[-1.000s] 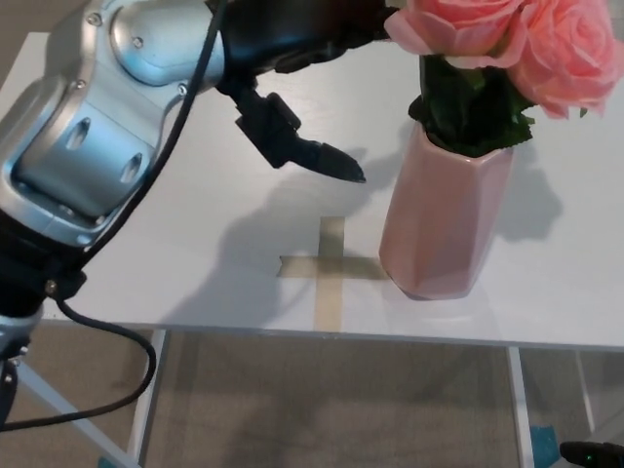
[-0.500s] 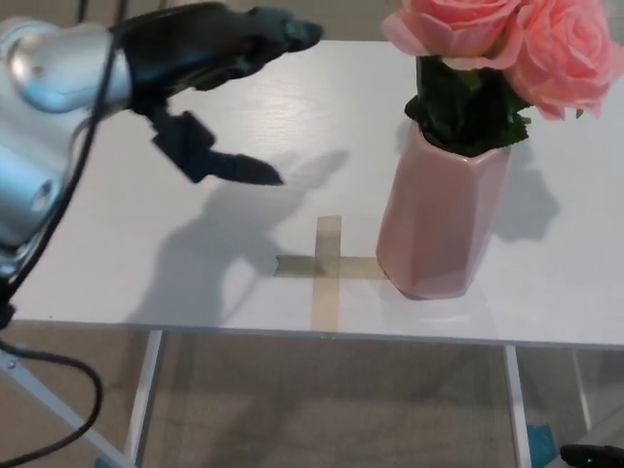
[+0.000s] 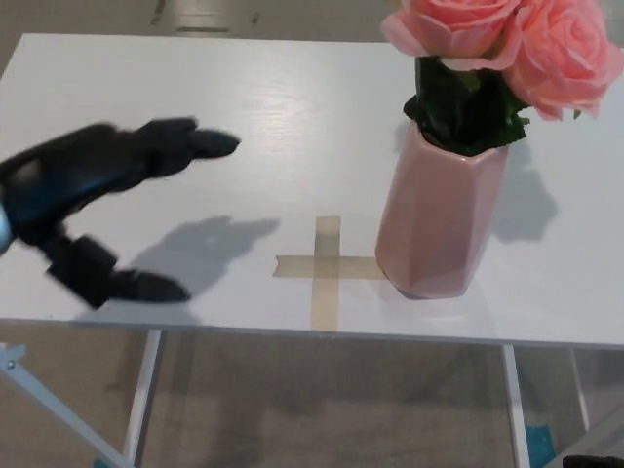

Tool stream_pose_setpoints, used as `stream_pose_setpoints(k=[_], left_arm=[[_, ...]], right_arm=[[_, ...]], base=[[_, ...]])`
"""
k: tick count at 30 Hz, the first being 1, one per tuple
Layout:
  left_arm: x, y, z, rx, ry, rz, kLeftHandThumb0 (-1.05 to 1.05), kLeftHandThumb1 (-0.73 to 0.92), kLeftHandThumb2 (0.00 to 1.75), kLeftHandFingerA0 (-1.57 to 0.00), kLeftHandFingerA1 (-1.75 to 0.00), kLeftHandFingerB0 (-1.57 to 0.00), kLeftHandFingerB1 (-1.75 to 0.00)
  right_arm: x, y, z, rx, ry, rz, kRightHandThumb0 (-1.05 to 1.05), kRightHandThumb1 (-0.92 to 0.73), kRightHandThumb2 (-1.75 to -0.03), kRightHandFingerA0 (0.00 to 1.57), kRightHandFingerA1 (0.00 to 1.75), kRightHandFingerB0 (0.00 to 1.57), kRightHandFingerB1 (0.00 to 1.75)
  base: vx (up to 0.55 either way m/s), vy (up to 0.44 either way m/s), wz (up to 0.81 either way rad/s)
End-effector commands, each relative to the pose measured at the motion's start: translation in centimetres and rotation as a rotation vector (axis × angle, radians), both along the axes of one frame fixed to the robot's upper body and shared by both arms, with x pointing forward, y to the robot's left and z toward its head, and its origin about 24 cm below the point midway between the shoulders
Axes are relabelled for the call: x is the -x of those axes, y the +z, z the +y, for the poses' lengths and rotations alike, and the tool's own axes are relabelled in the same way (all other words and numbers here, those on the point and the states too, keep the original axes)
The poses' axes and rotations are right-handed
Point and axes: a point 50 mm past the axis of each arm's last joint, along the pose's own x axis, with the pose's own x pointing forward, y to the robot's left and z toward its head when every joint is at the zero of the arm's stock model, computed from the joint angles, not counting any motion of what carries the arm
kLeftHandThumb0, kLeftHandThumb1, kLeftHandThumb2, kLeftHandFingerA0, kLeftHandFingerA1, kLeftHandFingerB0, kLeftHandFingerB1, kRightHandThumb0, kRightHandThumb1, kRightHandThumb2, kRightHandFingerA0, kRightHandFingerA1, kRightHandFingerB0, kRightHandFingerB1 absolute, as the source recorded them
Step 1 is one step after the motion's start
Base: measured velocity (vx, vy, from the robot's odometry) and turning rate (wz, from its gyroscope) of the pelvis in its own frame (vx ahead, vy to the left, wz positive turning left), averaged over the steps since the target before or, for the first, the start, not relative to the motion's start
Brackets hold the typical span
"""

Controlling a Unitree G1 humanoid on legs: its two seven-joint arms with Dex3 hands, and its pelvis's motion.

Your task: Use the left hand to pick up the rose and then lift and insert it into the pink vase.

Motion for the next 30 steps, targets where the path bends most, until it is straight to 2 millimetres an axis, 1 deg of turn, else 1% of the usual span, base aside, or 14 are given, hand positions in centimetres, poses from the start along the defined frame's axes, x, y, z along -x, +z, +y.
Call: stream_pose_setpoints(k=[1,3,4,5,10,12,15,16,21,23,24,28,29,30], left_arm=[[4.8,-2.3,2.6,0.244,-0.01,0.005,-0.31,0.1,0.78,-0.07,-0.5,-0.06,-0.48],[5.0,-2.3,2.7,0.247,-0.01,0.003,-0.31,0.1,0.78,-0.07,-0.5,-0.06,-0.48],[5.9,-3.8,3.3,0.298,0.014,0.046,-0.62,0.41,0.54,-0.29,-0.34,-0.26,-0.3],[7.5,-5.8,4.3,0.372,0.059,0.105,-0.62,0.41,0.54,-0.29,-0.34,-0.26,-0.3],[8.1,-6.4,4.5,0.388,0.06,0.117,-0.62,0.41,0.54,-0.3,-0.34,-0.26,-0.3],[11.7,-11.6,5.9,0.462,0.189,0.253,-0.64,0.44,0.54,-0.31,-0.34,-0.3,-0.31],[12.0,-11.8,5.9,0.466,0.191,0.252,-0.64,0.44,0.54,-0.31,-0.34,-0.3,-0.31],[12.4,-13.8,6.4,0.47,0.261,0.292,-0.63,0.49,0.56,-0.31,-0.34,-0.31,-0.31],[13.2,-22.6,7.8,0.447,0.547,0.497,-0.65,0.51,0.56,-0.3,-0.33,-0.27,-0.3],[12.9,-23.9,8.0,0.437,0.587,0.531,-0.65,0.51,0.56,-0.28,-0.33,-0.25,-0.3],[12.6,-25.0,8.1,0.431,0.633,0.558,-0.31,0.24,0.86,-0.1,-0.5,-0.09,-0.49],[12.4,-26.1,8.3,0.424,0.672,0.573,-0.32,0.23,0.86,-0.09,-0.5,-0.08,-0.49],[12.9,-27.6,8.6,0.375,0.784,0.591,-0.79,0.73,0.63,-0.22,-0.3,-0.2,-0.28],[14.2,-29.9,9.1,0.26,0.955,0.621,-0.82,0.77,0.64,-0.2,-0.29,-0.19,-0.27]], right_arm=[[2.0,-1.1,0.0,0.001,-0.013,0.052,-0.26,-0.62,-0.58,0.69,0.44,0.58,0.41],[2.0,-1.1,0.0,0.001,-0.013,0.052,-0.26,-0.62,-0.58,0.69,0.44,0.58,0.41],[2.3,-1.2,0.0,0.004,-0.013,0.059,-0.26,-0.62,-0.58,0.69,0.44,0.58,0.41],[2.6,-1.3,-0.1,0.009,-0.012,0.071,-0.26,-0.62,-0.58,0.69,0.44,0.58,0.41],[2.8,-1.4,-0.1,0.011,-0.012,0.074,-0.26,-0.62,-0.58,0.69,0.44,0.58,0.41],[3.5,-1.7,-0.1,0.011,-0.026,0.098,-0.26,-0.62,-0.59,0.68,0.43,0.57,0.41],[3.5,-1.8,-0.1,0.011,-0.025,0.099,-0.26,-0.62,-0.59,0.68,0.43,0.57,0.41],[3.7,-1.8,-0.1,0.013,-0.023,0.103,-0.26,-0.63,-0.59,0.68,0.43,0.58,0.41],[4.4,-2.1,-0.1,0.025,-0.013,0.12,-0.27,-0.63,-0.59,0.69,0.43,0.58,0.41],[4.5,-2.1,-0.2,0.022,-0.022,0.116,-0.27,-0.63,-0.58,0.69,0.43,0.59,0.41],[4.4,-2.1,-0.1,0.019,-0.028,0.116,-0.27,-0.63,-0.58,0.69,0.43,0.59,0.41],[4.4,-2.1,-0.1,0.016,-0.034,0.114,-0.27,-0.63,-0.58,0.69,0.43,0.59,0.41],[4.4,-2.2,0.1,0.014,-0.035,0.112,-0.27,-0.63,-0.58,0.69,0.43,0.59,0.41],[4.3,-2.3,0.5,0.011,-0.037,0.109,-0.27,-0.63,-0.58,0.69,0.43,0.59,0.41]], base=[[0.0,0.0,0.0],[0.0,0.0,0.0],[0.0,0.0,0.0],[0.0,0.0,0.0],[0.0,0.0,0.0],[0.0,0.0,0.0],[0.0,0.0,0.0],[0.0,0.0,0.0],[0.0,0.0,0.0],[0.0,0.0,0.0],[0.0,0.0,0.0],[0.0,0.0,0.0],[0.0,0.0,0.0],[0.0,0.0,0.0]])
